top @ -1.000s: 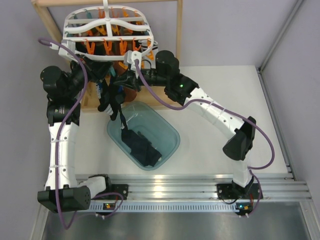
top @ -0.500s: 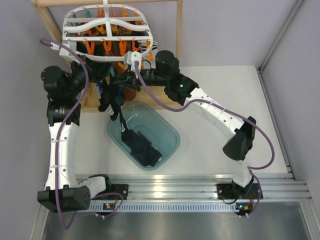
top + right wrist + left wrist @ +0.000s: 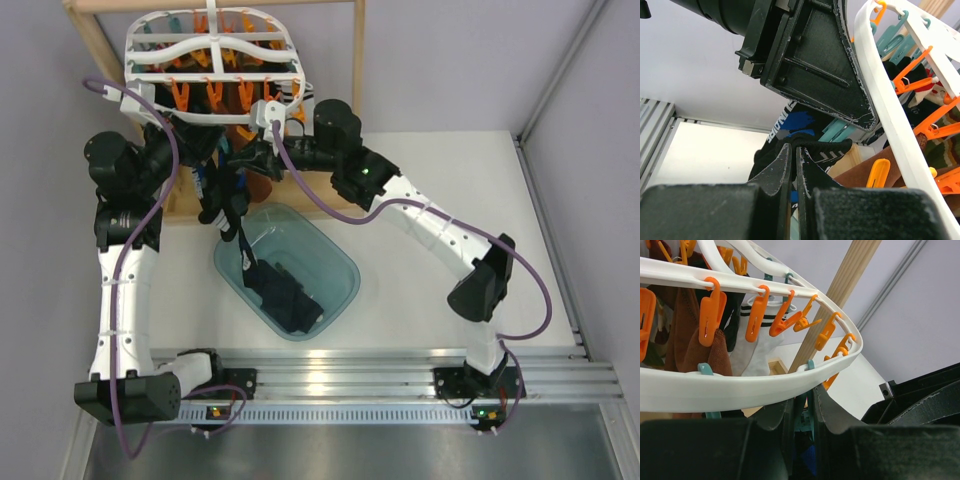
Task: Clip the socks to the hanger
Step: Clamp the sock onto the hanger.
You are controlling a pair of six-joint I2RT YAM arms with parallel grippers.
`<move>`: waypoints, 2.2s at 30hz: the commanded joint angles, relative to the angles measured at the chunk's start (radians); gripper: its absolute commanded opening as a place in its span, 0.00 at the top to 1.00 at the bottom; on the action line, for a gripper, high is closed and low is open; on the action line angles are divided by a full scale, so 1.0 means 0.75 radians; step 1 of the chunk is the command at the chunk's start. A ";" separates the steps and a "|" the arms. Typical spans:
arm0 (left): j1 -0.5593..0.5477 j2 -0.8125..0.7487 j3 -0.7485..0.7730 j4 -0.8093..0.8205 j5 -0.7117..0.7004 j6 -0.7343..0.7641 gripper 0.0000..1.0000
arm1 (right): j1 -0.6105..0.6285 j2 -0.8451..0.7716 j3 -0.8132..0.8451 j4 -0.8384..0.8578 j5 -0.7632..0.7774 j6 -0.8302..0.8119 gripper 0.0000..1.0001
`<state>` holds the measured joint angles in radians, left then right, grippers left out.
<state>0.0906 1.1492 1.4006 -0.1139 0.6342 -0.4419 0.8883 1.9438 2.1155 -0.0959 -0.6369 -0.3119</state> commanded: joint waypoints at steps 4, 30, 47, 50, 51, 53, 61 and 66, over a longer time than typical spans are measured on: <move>-0.004 0.024 0.022 -0.067 -0.083 0.076 1.00 | 0.014 -0.115 0.088 0.114 -0.020 0.007 1.00; -0.004 -0.082 0.078 -0.016 -0.138 -0.094 0.41 | 0.031 -0.111 0.031 0.205 0.031 0.076 0.99; -0.002 -0.201 0.016 -0.098 -0.191 -0.178 0.25 | 0.029 -0.336 -0.389 0.177 0.160 0.074 0.51; -0.002 -0.207 -0.008 -0.067 -0.140 -0.192 0.33 | 0.022 -0.375 -0.446 0.201 0.186 0.078 0.55; -0.002 -0.205 -0.010 -0.067 -0.130 -0.196 0.34 | 0.022 -0.381 -0.452 0.222 0.215 0.084 0.56; -0.002 -0.203 -0.023 -0.041 -0.081 -0.214 0.39 | 0.020 -0.375 -0.438 0.236 0.266 0.107 0.56; 0.000 -0.205 -0.039 0.043 0.058 -0.266 0.44 | -0.006 -0.262 -0.313 0.288 0.465 0.203 0.58; 0.000 -0.195 -0.043 0.070 0.095 -0.270 0.45 | -0.014 -0.250 -0.311 0.232 0.489 0.252 0.61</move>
<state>0.0891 1.0058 1.3716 -0.1474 0.6617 -0.6304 0.8845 1.7496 1.8408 0.0586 -0.3138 -0.1642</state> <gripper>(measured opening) 0.550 0.394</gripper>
